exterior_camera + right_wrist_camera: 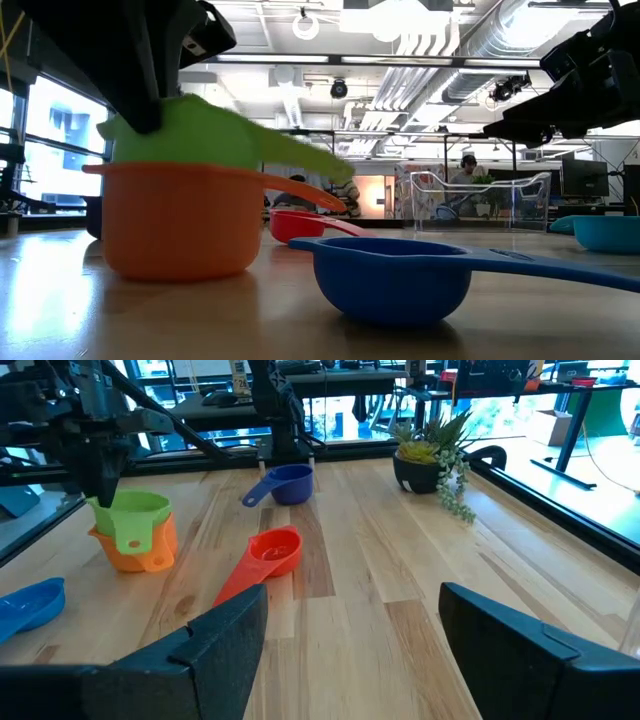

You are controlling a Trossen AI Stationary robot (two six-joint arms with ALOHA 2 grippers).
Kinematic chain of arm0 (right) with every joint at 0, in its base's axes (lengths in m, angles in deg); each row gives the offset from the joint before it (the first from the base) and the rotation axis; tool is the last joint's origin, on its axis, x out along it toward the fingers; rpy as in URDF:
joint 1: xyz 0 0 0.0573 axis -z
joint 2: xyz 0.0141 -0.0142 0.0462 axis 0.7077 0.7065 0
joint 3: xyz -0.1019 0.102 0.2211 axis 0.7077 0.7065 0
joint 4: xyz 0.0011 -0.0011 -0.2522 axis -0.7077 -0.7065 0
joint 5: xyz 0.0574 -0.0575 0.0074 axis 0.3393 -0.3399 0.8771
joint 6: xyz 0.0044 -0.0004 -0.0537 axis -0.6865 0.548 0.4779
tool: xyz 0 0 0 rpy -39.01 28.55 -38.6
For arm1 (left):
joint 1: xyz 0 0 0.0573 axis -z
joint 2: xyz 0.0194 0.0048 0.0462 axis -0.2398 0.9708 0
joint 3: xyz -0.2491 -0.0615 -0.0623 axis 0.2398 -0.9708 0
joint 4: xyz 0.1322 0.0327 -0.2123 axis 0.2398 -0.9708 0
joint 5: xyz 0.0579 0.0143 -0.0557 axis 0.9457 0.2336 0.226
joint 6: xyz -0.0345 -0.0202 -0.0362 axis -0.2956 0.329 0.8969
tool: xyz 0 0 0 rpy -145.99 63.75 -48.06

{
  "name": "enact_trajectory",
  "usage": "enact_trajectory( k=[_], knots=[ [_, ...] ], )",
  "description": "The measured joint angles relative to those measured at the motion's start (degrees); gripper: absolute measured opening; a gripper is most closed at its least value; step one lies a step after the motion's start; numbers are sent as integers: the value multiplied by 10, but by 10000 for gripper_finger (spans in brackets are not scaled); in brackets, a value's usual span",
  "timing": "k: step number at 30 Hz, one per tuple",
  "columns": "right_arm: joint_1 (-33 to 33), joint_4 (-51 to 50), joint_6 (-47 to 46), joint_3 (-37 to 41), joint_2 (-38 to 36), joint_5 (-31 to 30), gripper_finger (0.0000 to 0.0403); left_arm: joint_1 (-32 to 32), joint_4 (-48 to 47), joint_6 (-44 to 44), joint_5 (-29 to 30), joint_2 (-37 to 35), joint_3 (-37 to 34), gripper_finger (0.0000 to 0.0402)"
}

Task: Nest measuring cups in basket
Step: Stack the green measuring cup on top of the orange measuring cup, then stack the violet measuring cup on top of the green measuring cup

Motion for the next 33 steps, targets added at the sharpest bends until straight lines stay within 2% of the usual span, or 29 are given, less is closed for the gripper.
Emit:
enact_trajectory(
  k=[15,24,33],
  knots=[
    [0,0,0,0,0,0,286,0,-23,20,-4,-11,0,117],
    [0,0,0,0,0,0,286,-3,-80,40,0,-74,1,113],
    [0,0,0,0,0,0,286,-25,-159,14,18,-158,0,111]
  ],
)
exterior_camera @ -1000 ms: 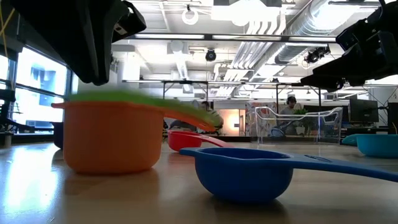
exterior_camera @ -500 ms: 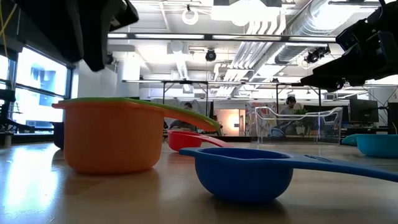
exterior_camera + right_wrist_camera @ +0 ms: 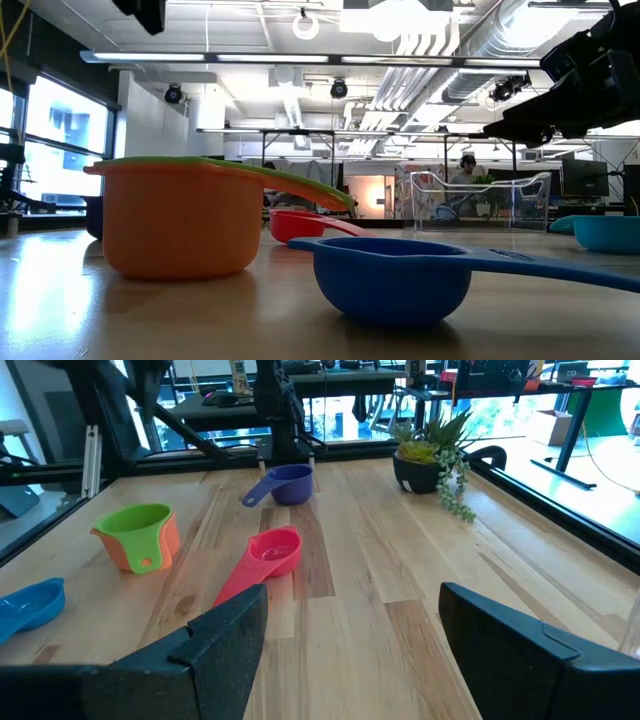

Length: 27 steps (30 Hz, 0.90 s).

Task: Nest measuring cups in basket
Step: Stack the violet measuring cup on top of the green measuring cup

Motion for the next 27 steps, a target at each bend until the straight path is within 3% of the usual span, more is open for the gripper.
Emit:
enact_trajectory(
  k=[12,27],
  knots=[
    [0,0,0,0,0,0,286,-55,-76,-72,29,-96,0,108],
    [0,0,0,0,0,0,286,-198,-121,-197,30,-185,0,106]
  ],
)
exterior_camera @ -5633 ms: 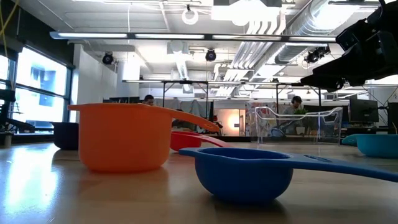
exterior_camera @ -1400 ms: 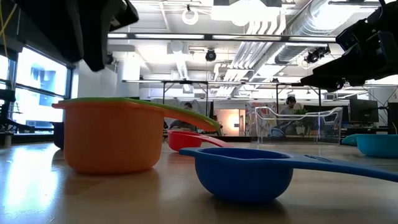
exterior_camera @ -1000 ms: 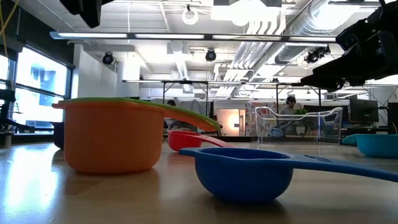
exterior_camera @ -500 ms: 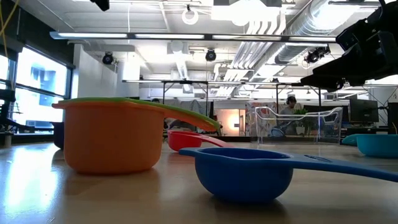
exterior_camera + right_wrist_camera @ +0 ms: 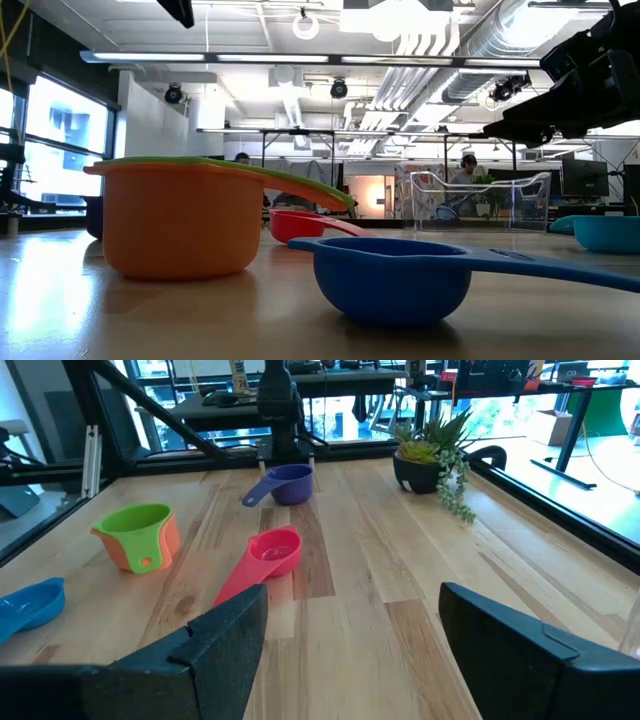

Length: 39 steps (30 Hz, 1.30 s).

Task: Nest measuring cups in basket
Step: Stack the violet measuring cup on top of the green measuring cup

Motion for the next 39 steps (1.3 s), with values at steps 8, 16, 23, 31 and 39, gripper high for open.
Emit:
enact_trajectory(
  k=[8,16,23,31,39],
  knots=[
    [0,0,0,0,0,0,286,-83,-35,-32,-3,-13,0,106],
    [0,0,0,0,0,0,286,-117,-52,18,-4,-16,-17,106],
    [0,0,0,0,0,0,286,-100,-12,32,-26,-53,-131,106],
    [0,0,0,0,0,0,286,-44,71,38,-82,-88,-242,106],
    [0,0,0,0,0,0,286,15,158,49,-83,-112,-339,106]
  ],
)
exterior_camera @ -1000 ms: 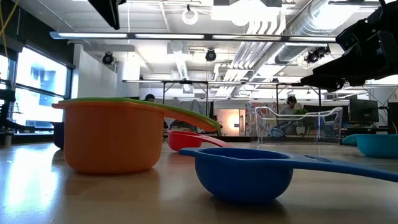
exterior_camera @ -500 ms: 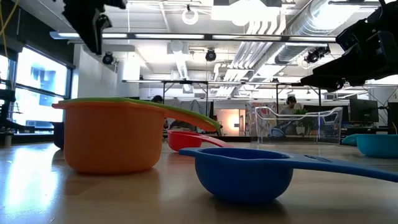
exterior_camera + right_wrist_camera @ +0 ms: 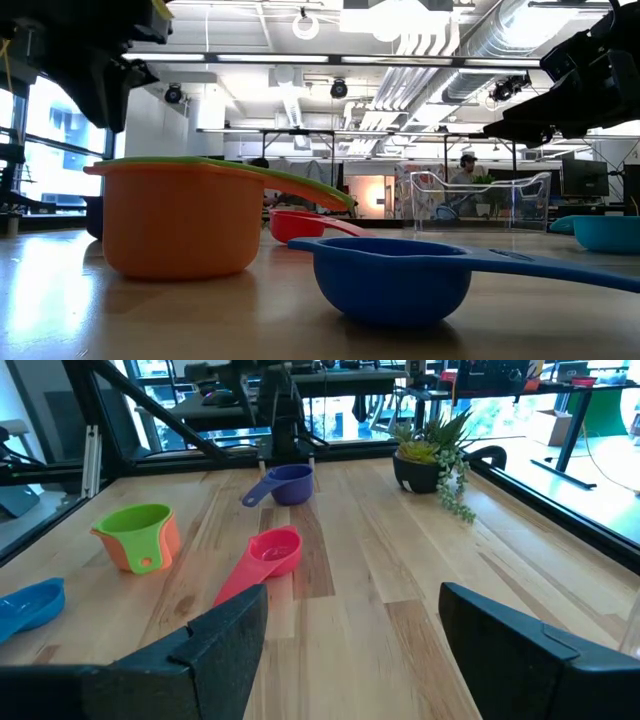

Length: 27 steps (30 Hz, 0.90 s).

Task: Nest measuring cups in basket
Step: Stack the violet measuring cup on top of the green measuring cup

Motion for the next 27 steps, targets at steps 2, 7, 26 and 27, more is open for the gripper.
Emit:
enact_trajectory(
  k=[2,7,26,27],
  knots=[
    [0,0,0,0,0,0,286,10,21,7,3,-1,-18,106],
    [0,0,0,0,0,0,286,24,72,29,11,-1,-53,106],
    [0,0,0,0,0,0,286,28,158,79,33,1,-141,124],
    [0,0,0,0,0,0,286,28,159,79,36,1,-141,130]
  ],
)
